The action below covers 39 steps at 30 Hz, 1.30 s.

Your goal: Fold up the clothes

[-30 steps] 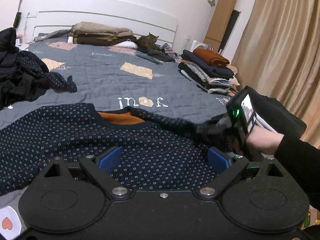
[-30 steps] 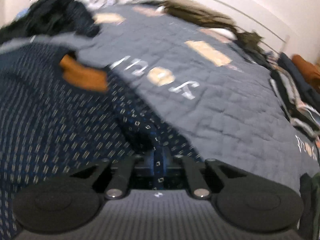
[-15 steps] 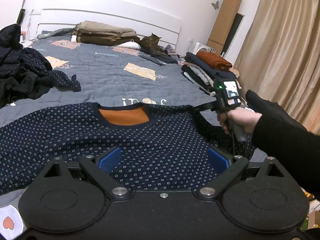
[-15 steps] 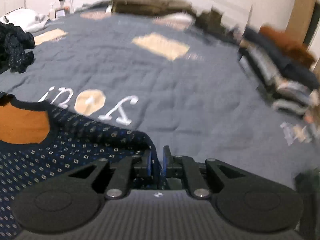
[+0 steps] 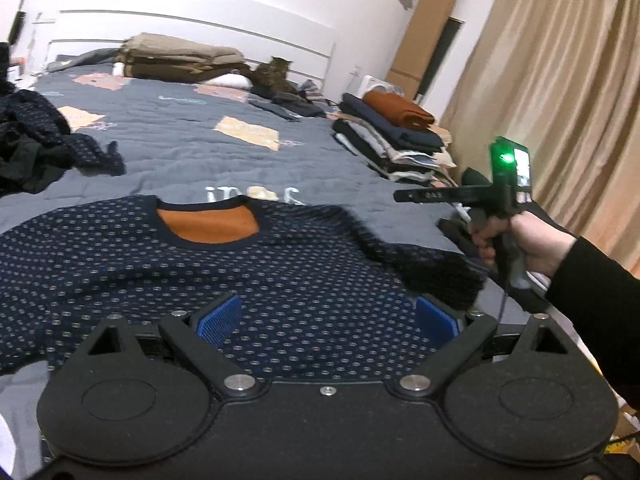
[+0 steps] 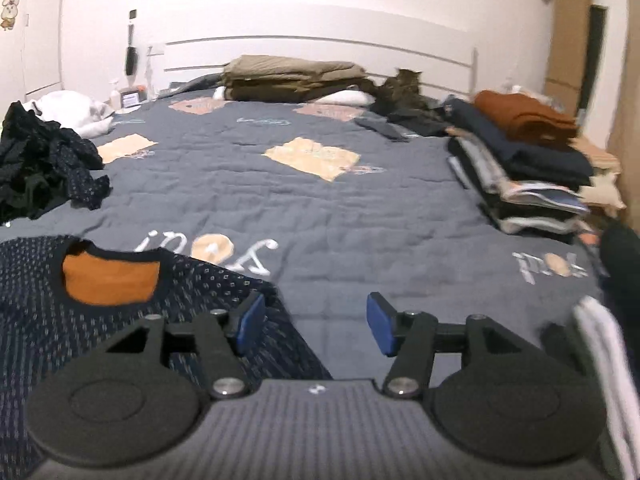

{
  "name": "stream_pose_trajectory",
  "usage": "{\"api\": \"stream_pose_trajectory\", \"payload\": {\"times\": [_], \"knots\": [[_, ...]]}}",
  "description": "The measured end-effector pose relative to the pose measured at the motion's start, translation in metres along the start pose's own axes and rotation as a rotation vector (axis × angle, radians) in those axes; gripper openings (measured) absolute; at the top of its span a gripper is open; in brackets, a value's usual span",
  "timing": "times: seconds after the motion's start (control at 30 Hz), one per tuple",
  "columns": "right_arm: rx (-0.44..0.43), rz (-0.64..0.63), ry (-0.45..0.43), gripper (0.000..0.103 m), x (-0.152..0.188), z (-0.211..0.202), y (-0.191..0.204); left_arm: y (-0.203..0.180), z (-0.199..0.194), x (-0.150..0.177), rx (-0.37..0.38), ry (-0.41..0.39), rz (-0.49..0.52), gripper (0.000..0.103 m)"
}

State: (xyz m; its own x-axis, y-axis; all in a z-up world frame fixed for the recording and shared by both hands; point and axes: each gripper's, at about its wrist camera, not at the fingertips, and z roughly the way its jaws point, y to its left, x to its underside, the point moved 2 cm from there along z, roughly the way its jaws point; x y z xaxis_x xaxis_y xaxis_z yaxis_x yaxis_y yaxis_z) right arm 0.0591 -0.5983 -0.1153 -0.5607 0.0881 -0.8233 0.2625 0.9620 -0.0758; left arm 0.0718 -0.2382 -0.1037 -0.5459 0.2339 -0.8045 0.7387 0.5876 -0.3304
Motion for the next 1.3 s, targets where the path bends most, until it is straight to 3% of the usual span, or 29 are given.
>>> {"api": "stream_pose_trajectory", "payload": {"times": [0.13,0.3,0.7,0.97,1.0,1.03,1.1,1.3], "knots": [[0.060,-0.076,0.006,0.058,0.033,-0.042,-0.009,-0.015,0.001,0.003,0.037,0.004,0.024,0.094],[0.107,-0.220,0.082,0.062,0.085,-0.068,-0.017,-0.030,0.001,0.007,0.072,0.006,0.051,0.094],[0.121,-0.416,0.200,0.067,0.145,-0.036,-0.016,-0.052,0.021,0.014,0.116,0.042,0.082,0.094],[0.154,-0.609,0.140,0.073,0.165,-0.025,-0.009,-0.070,0.039,0.011,0.159,0.044,0.089,0.095],[0.161,-0.621,0.129,0.064,0.164,-0.024,-0.010,-0.072,0.041,0.011,0.163,0.045,0.091,0.095],[0.167,-0.619,0.124,0.043,0.161,-0.023,-0.013,-0.074,0.044,0.011,0.167,0.046,0.093,0.095],[0.179,-0.568,0.117,0.017,0.148,-0.025,-0.023,-0.077,0.046,0.012,0.171,0.050,0.097,0.095],[0.151,-0.265,-0.060,0.015,0.076,-0.064,-0.058,-0.075,0.049,0.012,0.164,0.053,0.091,0.095]]}}
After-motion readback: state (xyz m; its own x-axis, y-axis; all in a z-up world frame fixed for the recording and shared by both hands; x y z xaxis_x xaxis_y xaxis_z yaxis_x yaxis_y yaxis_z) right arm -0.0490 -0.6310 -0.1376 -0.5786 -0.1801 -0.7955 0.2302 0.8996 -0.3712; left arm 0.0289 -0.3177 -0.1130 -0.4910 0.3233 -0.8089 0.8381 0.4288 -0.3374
